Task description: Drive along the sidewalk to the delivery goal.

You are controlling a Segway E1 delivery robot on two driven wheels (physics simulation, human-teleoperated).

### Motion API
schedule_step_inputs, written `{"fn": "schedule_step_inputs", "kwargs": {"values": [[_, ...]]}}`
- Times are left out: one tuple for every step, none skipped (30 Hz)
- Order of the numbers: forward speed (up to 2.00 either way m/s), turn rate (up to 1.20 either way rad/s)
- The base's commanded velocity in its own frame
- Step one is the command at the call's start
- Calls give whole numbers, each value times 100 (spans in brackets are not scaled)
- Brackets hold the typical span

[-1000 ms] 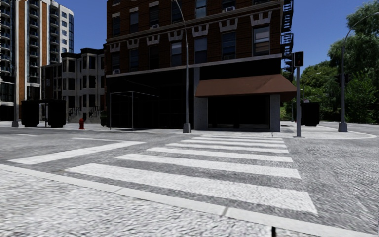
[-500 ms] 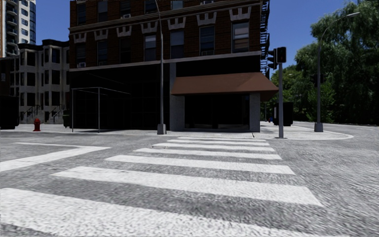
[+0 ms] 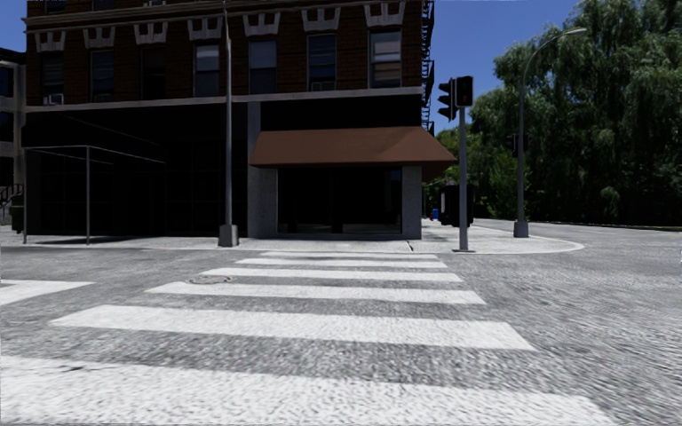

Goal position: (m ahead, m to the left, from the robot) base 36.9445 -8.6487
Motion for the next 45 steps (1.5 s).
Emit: {"fn": "schedule_step_inputs", "kwargs": {"values": [[180, -43], [180, -43], [178, -43], [173, -43], [168, -43], [168, -43], [167, -43], [167, -43], [167, -43], [165, -42], [165, -42], [164, -42], [164, -42], [164, -42], [164, -42], [164, -42], [164, -42], [164, -41], [164, -40], [164, -40], [164, -35], [164, -26], [164, -6], [164, 0], [164, 0], [200, 0], [200, 0], [200, 0], [200, 0], [200, 0], [200, 0], [200, 0], [200, 0], [200, 0], [200, 0], [200, 0], [200, 0], [200, 0], [200, 0], [200, 0], [200, 0], [200, 0], [200, 0], [200, 0], [200, 0]]}}
